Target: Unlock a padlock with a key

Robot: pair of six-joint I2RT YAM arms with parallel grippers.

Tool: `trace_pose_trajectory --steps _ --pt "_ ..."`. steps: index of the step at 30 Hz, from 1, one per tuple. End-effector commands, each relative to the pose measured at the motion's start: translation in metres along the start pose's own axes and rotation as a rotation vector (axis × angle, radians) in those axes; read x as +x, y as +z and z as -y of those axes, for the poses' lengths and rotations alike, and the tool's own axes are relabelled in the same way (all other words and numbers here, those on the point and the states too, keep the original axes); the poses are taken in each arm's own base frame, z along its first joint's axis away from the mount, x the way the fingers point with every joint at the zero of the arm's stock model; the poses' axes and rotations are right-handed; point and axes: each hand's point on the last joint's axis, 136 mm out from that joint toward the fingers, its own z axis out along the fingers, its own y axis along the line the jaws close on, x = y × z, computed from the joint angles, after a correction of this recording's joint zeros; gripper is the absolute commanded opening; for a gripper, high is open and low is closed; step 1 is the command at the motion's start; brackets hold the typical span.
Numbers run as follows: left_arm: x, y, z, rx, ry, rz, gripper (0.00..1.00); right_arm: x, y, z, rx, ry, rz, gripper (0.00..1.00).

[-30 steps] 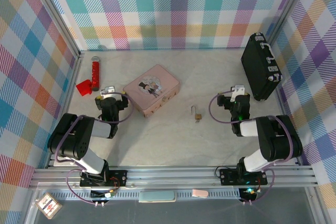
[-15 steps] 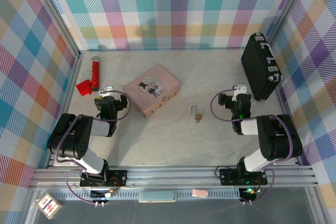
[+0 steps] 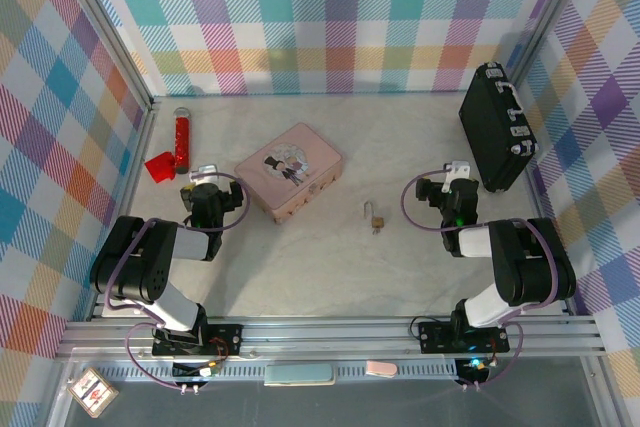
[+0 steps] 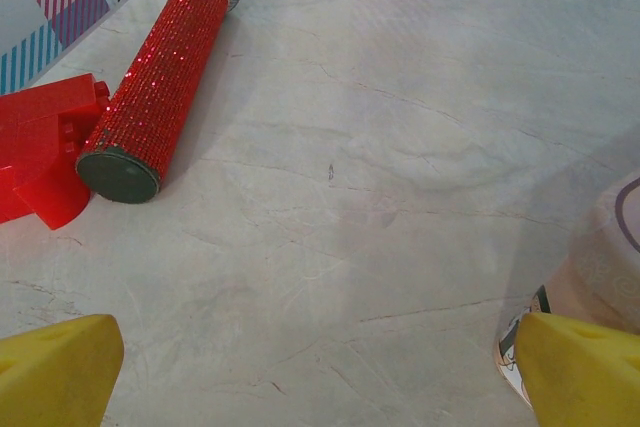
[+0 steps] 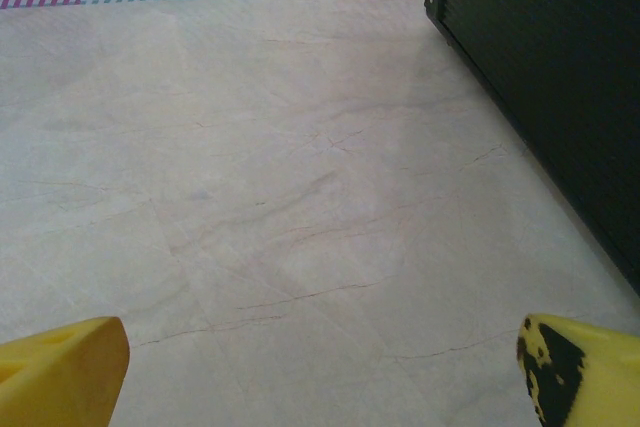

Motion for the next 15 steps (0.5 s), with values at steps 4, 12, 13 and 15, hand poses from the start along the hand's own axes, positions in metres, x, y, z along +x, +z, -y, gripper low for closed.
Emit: trace_pose_trajectory --steps 4,12,13,15 --pt "-0.0074 0.0027 -0.0003 0.001 -0.024 0.019 1.00 -0.0111 0.0035 0.0045 0.018 0.016 0.025 0.99" --pt "-0.0075 0.0029 0.0000 0.002 -0.024 0.019 1.00 -0.0099 0.0039 0.0047 0.014 0.019 0.018 0.99" --pt "-0.0080 0.0028 0.0002 0.002 -0.024 0.020 1.00 -0.0101 0.0036 0.0058 0.019 0.019 0.021 0.99" --pt "-0.0083 0.0030 0.0002 0.002 -0.025 0.021 1.00 -0.0108 0.0031 0.0056 0.018 0.020 0.025 0.99"
